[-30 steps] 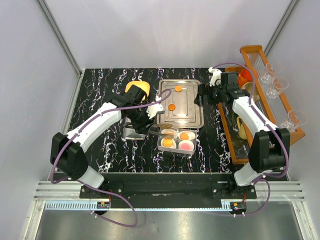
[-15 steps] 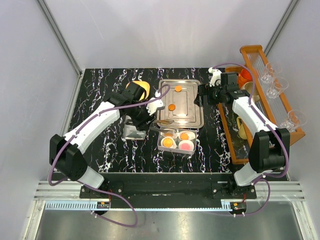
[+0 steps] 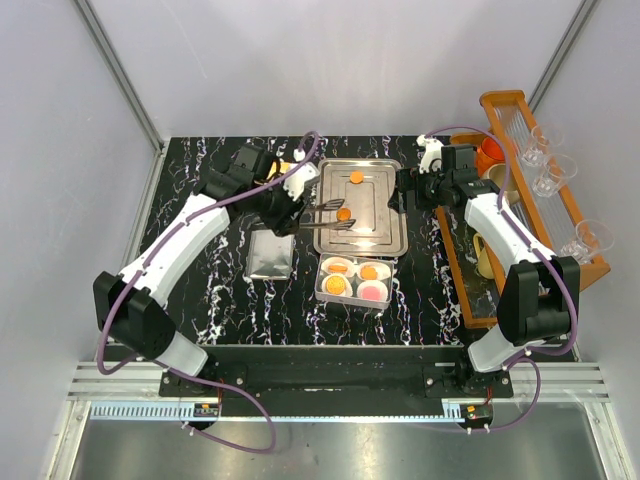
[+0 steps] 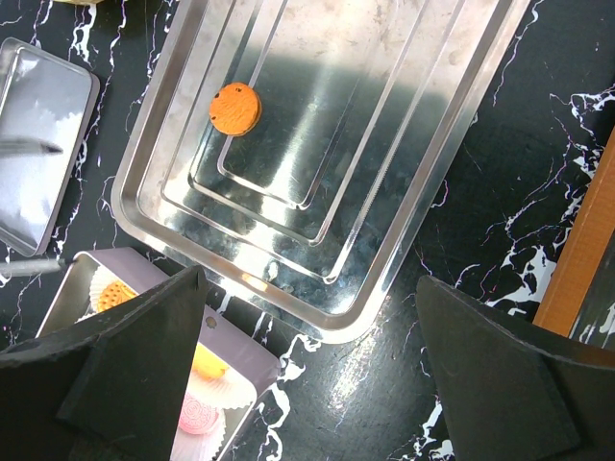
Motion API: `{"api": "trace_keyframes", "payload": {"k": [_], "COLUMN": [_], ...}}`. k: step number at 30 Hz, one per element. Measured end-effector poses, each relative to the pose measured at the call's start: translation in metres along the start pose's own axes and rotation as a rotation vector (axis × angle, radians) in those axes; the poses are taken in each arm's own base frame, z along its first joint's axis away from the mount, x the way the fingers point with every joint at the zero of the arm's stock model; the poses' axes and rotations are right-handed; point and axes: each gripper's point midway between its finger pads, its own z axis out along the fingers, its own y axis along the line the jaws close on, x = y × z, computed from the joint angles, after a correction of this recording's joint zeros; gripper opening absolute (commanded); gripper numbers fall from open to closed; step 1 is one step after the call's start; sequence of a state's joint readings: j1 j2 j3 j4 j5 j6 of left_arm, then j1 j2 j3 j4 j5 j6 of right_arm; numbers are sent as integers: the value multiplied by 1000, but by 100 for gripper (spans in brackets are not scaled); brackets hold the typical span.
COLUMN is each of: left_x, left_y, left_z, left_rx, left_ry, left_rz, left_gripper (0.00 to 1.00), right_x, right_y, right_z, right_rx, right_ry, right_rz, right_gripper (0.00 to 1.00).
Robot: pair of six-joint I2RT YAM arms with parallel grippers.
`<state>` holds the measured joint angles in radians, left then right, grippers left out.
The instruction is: Pack the cookies
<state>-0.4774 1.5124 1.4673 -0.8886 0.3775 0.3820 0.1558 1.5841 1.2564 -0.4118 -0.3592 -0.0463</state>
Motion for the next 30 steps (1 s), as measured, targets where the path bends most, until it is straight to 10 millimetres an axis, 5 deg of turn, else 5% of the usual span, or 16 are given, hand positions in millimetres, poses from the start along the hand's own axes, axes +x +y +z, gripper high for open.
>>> {"api": "trace_keyframes", "payload": {"k": [8,18,24,30], "left_x": [-34,-30,-8,52], "left_y": [31,99,150,176], "left_z": [9,-3,-23,-33], "left_rx": [-93,-322,-484,-596], "left_ry": [-85,-133,-161,-105], "left_rz": [-43,-233,-354,-469], "left_gripper": [50,50,50,50], "right_x": [-8,-10,-11,-9], "right_y": [1,1,1,-1], "right_z": [-2,-3,-1,3], "right_rx": [0,0,-1,-2], "right_ry": [-15,-20,-18,-9], "right_rz": [-7,-8,-7,-3], "right_gripper": [100,100,100,100]}}
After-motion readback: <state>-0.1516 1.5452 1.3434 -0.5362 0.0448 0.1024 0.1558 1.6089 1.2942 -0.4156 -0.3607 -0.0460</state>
